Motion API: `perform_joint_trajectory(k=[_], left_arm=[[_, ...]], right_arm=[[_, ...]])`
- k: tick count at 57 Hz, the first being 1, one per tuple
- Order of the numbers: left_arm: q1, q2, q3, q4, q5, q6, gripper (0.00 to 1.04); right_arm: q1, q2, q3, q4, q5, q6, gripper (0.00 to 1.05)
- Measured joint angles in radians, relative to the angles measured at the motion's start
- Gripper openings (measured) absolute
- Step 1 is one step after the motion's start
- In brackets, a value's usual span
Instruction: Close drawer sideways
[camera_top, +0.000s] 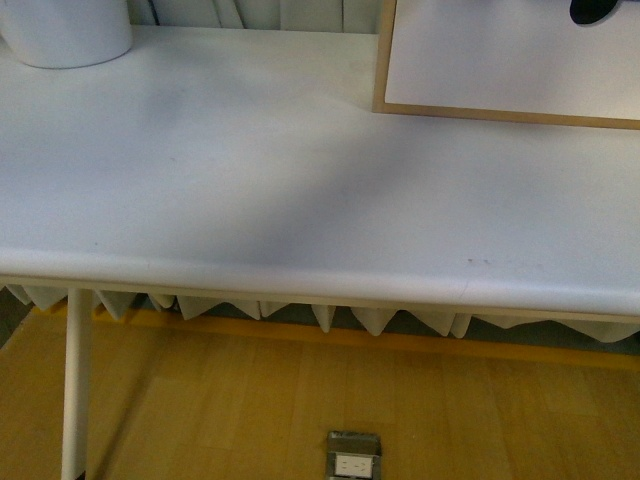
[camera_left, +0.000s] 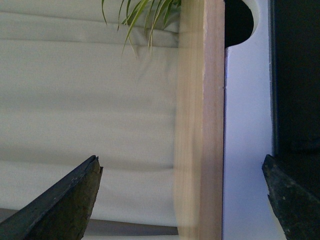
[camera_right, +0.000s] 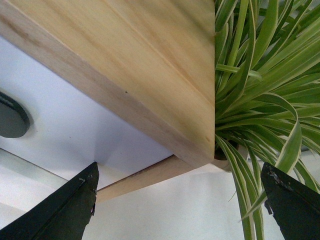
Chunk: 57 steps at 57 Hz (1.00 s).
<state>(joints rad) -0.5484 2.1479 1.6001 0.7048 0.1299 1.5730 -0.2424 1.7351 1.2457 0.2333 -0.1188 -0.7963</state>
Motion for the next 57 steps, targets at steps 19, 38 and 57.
perform_joint_trajectory(k=[19, 38, 57], left_arm=[[0.026, -0.179, -0.338, 0.129, 0.003, -0.022, 0.98], [0.147, -0.449, -0.733, 0.266, -0.154, -0.364, 0.98], [0.313, -0.964, -1.257, 0.250, -0.286, -0.755, 0.98]], right_arm=[[-0.011, -0.209, -0.138, -0.075, -0.104, 0.110, 0.95], [-0.014, -0.599, -0.420, 0.003, -0.103, 0.279, 0.95], [-0.002, -1.106, -0.795, -0.032, 0.001, 0.483, 0.95]])
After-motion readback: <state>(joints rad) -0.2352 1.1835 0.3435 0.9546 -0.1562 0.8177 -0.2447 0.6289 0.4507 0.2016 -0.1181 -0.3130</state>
